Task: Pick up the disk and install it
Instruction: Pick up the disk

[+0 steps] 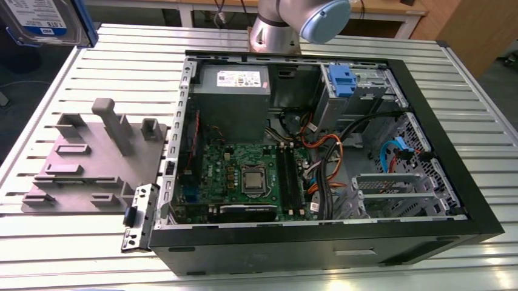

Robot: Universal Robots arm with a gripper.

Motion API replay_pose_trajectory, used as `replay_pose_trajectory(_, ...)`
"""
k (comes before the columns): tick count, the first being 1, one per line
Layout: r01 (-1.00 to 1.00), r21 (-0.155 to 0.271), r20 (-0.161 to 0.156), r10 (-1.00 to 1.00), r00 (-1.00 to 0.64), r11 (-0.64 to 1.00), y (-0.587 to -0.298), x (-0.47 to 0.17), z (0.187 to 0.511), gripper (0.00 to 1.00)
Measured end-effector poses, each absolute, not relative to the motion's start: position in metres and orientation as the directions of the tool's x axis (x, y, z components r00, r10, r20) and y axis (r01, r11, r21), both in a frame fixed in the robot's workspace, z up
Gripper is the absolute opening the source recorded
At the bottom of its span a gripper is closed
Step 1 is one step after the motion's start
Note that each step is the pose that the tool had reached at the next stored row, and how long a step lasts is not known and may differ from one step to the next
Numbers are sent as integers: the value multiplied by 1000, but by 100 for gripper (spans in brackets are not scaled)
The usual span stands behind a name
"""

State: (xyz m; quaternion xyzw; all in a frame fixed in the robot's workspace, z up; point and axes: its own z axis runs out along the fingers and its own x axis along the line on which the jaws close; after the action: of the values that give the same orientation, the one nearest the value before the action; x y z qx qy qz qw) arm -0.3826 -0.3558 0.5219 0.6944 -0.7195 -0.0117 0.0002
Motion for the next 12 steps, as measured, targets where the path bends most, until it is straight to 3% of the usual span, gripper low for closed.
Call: replay_pose_trajectory(12, -999, 17, -16, -999, -36, 35, -356, -380, 522, 35)
